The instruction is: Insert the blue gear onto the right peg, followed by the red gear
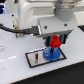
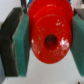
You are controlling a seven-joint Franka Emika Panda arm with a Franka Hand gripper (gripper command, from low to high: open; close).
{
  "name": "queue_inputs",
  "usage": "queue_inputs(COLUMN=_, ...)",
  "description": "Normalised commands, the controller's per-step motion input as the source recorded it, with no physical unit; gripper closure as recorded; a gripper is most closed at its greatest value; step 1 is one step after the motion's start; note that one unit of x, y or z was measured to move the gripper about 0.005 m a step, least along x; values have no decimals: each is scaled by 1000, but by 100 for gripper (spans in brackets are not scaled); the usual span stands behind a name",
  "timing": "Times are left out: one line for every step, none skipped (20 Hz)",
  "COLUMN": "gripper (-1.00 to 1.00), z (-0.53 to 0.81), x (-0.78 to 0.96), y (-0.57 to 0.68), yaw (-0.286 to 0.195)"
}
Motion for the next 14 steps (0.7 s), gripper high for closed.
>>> queue_inputs(gripper=100, z=-84, x=281, y=-43, yaw=0)
queue_inputs(gripper=100, z=-113, x=299, y=-99, yaw=0)
queue_inputs(gripper=100, z=-110, x=227, y=-98, yaw=0)
queue_inputs(gripper=100, z=-152, x=287, y=-61, yaw=0)
queue_inputs(gripper=100, z=-136, x=243, y=-71, yaw=0)
queue_inputs(gripper=100, z=-131, x=249, y=-73, yaw=0)
queue_inputs(gripper=100, z=-147, x=237, y=-55, yaw=0)
queue_inputs(gripper=100, z=-183, x=224, y=-78, yaw=0)
queue_inputs(gripper=100, z=-125, x=355, y=-41, yaw=0)
queue_inputs(gripper=100, z=-249, x=238, y=-46, yaw=0)
queue_inputs(gripper=100, z=-117, x=236, y=-88, yaw=0)
queue_inputs(gripper=100, z=-164, x=199, y=-50, yaw=0)
queue_inputs(gripper=100, z=-180, x=184, y=-15, yaw=0)
queue_inputs(gripper=100, z=-226, x=173, y=-20, yaw=0)
